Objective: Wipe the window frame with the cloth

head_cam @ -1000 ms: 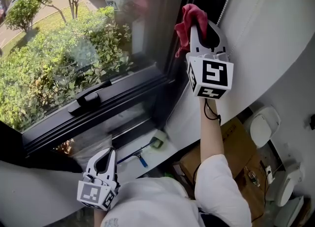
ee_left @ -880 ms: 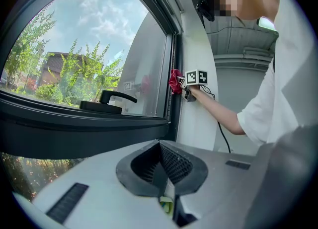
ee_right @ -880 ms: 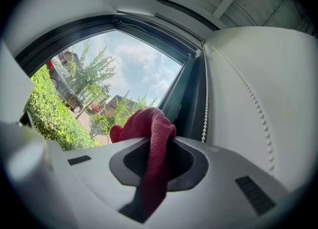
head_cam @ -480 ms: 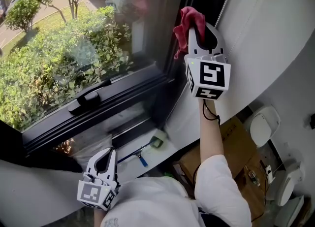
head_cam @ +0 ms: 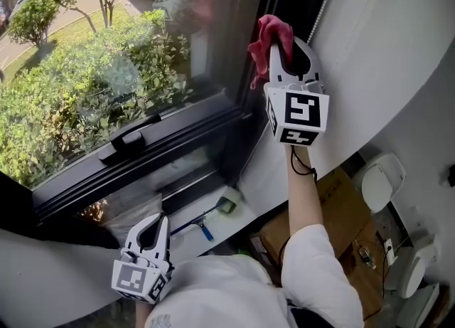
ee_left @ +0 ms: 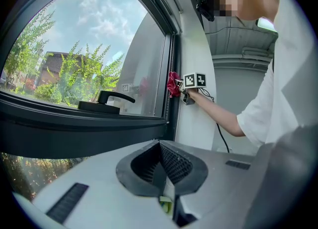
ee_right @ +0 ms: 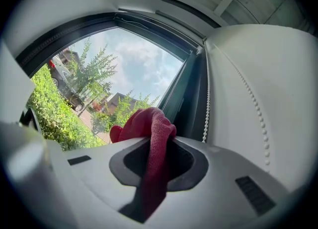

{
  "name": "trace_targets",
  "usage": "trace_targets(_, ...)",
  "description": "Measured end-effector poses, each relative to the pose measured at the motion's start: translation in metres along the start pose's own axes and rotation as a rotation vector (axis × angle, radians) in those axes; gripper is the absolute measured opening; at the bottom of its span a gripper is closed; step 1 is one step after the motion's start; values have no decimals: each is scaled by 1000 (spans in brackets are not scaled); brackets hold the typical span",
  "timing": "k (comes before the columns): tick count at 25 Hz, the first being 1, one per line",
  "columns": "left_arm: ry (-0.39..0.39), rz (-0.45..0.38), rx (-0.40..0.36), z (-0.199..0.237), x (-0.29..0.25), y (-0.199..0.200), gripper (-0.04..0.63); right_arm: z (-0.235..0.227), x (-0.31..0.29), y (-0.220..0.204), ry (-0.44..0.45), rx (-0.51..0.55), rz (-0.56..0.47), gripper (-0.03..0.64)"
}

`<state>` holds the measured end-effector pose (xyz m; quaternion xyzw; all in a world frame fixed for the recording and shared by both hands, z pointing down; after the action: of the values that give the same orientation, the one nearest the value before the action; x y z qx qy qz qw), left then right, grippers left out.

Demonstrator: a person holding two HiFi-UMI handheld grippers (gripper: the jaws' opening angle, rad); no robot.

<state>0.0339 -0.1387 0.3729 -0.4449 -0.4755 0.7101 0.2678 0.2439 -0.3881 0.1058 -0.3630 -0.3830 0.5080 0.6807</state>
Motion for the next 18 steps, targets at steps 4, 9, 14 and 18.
trace_targets(4,3,4,-1,-1,0,-1,9,2,1,-4,1,1,7,64)
trace_targets(9,-1,6,-4,-3,1,-1,9,4,2,-8,6,2,15,64)
trace_targets(14,-2,5,-5,-3,0,-1,9,7,1,-15,12,4,27,64)
trace_targets(18,-2,7,-5,-3,1,-4,9,12,2,-23,16,5,41,64)
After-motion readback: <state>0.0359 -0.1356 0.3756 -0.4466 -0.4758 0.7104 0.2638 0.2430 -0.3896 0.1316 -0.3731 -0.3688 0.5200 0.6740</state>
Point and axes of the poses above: the fingertips, and each gripper's own axes: x backward along the fingers, z to its left, y out of its top, the point moved 1 cm from there along x, backward along the fingers, and after that the axes turned 15 degrees about z, right-handed, at the moved point
